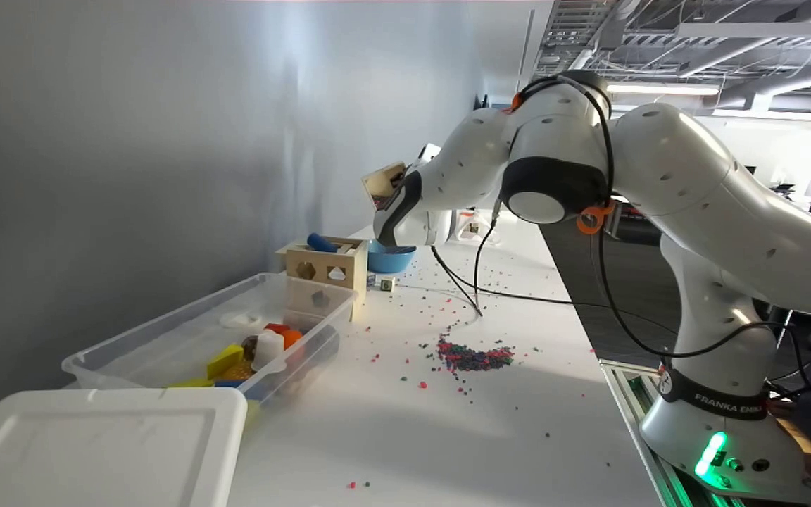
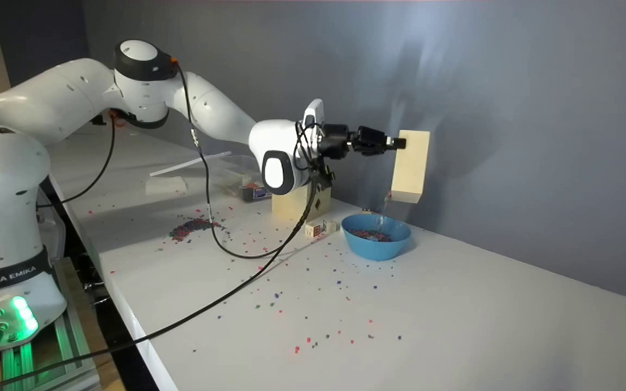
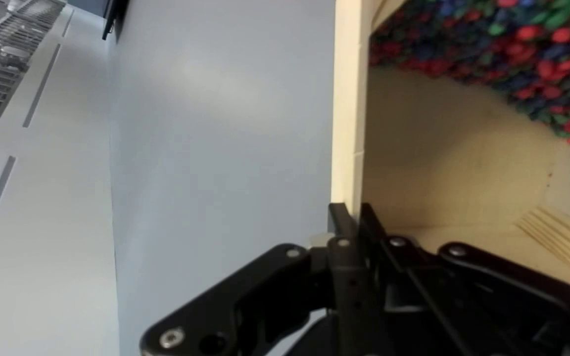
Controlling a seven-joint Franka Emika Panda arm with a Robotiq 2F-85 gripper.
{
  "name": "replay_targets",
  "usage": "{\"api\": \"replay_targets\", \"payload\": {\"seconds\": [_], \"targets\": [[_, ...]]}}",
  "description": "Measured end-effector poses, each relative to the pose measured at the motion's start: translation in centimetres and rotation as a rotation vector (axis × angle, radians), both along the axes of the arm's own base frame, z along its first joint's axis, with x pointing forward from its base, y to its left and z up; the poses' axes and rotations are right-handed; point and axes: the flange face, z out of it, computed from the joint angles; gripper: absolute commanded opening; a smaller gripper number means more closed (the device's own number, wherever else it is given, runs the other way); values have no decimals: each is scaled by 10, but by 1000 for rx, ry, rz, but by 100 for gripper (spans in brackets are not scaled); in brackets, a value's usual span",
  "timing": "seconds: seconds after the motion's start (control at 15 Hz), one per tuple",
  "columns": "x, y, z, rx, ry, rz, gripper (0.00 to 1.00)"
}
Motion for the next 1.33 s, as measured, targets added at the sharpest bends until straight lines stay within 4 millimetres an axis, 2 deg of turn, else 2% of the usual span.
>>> {"api": "replay_targets", "payload": {"seconds": [1.33], "targets": [[-11,15,6,-192,0,-13,2]]}}
